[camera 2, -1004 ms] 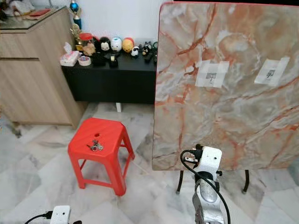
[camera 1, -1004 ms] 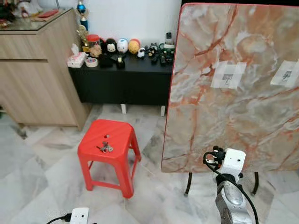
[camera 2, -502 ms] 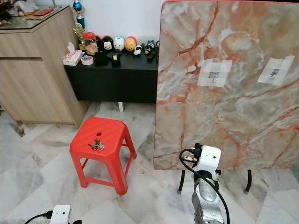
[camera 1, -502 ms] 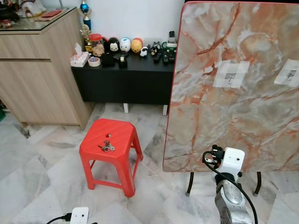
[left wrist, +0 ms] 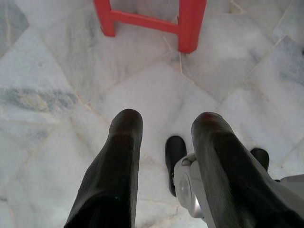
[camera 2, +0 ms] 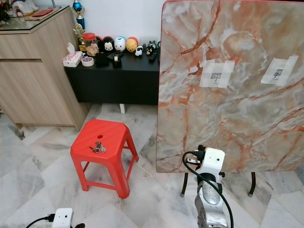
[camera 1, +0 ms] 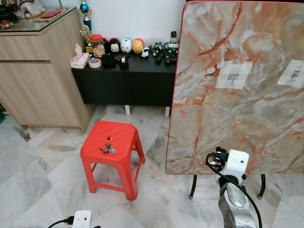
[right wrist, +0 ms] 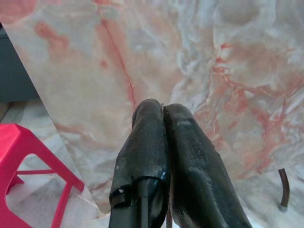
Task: Hang keys on a hook
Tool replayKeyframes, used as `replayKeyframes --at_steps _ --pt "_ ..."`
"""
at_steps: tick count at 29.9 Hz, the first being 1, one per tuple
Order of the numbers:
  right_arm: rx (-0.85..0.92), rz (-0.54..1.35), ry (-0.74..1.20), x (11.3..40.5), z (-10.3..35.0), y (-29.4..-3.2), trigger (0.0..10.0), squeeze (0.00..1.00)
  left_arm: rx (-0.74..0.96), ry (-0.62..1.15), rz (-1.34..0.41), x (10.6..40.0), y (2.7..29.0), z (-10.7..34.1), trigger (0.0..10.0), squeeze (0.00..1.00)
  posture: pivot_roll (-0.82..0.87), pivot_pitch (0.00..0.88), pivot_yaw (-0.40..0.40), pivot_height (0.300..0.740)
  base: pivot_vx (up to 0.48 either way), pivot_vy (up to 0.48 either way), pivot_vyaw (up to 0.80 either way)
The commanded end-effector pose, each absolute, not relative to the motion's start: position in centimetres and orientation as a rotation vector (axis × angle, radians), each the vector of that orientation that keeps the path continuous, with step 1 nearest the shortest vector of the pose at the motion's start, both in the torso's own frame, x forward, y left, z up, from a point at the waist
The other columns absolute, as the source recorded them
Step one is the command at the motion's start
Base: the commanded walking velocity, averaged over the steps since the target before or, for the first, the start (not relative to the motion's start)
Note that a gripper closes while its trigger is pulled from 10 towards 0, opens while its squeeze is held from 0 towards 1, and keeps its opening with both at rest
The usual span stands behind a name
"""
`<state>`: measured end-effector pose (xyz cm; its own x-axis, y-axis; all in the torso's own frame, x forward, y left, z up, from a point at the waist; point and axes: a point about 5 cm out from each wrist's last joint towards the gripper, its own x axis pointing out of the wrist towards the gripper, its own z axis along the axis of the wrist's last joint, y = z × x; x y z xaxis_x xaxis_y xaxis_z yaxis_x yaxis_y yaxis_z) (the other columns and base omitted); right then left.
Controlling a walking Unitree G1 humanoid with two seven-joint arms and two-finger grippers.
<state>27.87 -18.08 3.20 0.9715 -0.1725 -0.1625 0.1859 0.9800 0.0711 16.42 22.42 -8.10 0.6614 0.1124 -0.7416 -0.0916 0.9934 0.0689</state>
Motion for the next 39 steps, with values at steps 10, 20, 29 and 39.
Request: replayKeyframes --at_steps 10,20,29,39 --pt "0.082 -0.184 0.126 28.4 3.9 -18.2 10.0 0.0 0.02 0.869 0.126 15.9 22.6 -8.4 10.0 0.0 0.04 0.0 -0.036 0.74 0.331 0.0 0.0" --pt "0.08 -0.191 0.131 28.4 3.8 -18.1 10.0 0.0 0.018 0.875 0.126 15.8 22.4 -8.4 10.0 0.0 0.04 0.0 -0.038 0.74 0.349 0.0 0.0" --pt "0.068 -0.229 0.099 28.3 4.2 -18.6 10.0 0.0 0.018 0.877 0.129 15.8 22.5 -8.5 10.0 0.0 0.04 0.0 -0.037 0.74 0.073 0.0 0.0" --pt "0.028 -0.261 0.014 27.9 5.8 -18.8 10.0 0.0 0.015 0.876 0.126 15.7 22.5 -8.5 10.0 0.0 0.04 0.0 -0.037 0.74 0.0 0.0 0.0"
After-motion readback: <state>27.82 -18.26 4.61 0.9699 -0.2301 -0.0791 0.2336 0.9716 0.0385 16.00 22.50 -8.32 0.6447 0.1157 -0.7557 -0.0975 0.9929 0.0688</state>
